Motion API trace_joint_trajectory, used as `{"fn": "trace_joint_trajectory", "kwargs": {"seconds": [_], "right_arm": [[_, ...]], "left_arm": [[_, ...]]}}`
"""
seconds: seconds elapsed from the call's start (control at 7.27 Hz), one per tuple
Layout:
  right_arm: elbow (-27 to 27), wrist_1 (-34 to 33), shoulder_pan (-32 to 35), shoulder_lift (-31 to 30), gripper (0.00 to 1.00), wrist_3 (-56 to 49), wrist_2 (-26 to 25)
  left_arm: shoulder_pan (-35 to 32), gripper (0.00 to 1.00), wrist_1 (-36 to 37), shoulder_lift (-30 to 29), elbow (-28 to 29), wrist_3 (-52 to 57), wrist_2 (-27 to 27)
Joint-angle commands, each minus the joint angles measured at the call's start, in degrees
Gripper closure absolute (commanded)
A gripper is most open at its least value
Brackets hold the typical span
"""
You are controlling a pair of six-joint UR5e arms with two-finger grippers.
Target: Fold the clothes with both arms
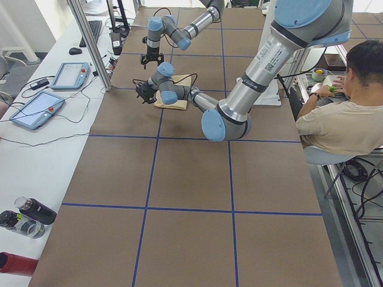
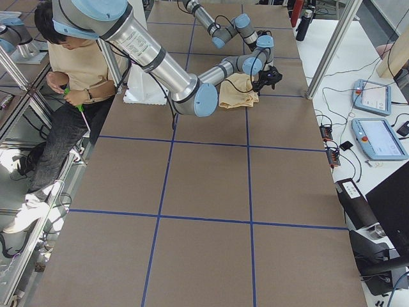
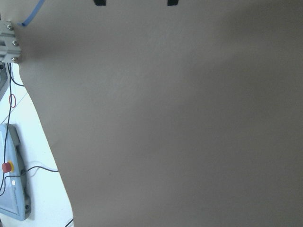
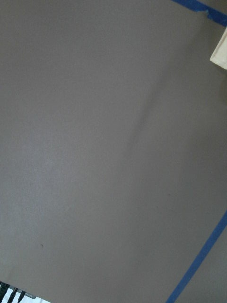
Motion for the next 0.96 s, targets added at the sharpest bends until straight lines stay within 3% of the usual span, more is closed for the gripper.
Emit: {"fn": "trace_joint_trajectory", "kwargs": {"seconds": [0.0, 0.14, 0.28, 0.41, 0.55, 0.69, 0.83], "right_arm": [[4.88, -0.30, 3.58, -4.40, 0.01, -9.15, 3.29], [8.67, -0.48, 5.87, -8.70, 0.01, -18.52, 5.14], [11.14, -0.48, 8.67, -12.66, 0.01, -28.10, 7.34], [13.34, -0.66, 12.18, -17.48, 0.01, -39.77, 9.18], [15.54, -0.57, 17.52, -23.19, 0.01, -54.16, 13.12], [16.78, -0.66, 24.28, -28.46, 0.00, -70.40, 19.34], [16.79, -0.66, 30.61, -33.91, 0.01, -87.00, 21.49]], "left_arm": [[-2.79, 0.48, 0.04, 0.78, -1.76, 8.69, -6.61], [-4.56, 0.46, 0.05, 5.74, -7.69, 17.97, -11.54], [-6.14, 0.32, 0.05, 11.01, -13.23, 29.20, -15.24], [-8.59, 0.32, 0.05, 14.98, -17.20, 38.62, -19.46], [-10.62, 0.23, 0.05, 21.63, -22.46, 48.90, -23.59], [-13.86, 0.00, 0.05, 28.23, -26.69, 60.57, -25.89], [-19.11, 0.00, 0.05, 34.47, -29.17, 72.79, -28.79]]}}
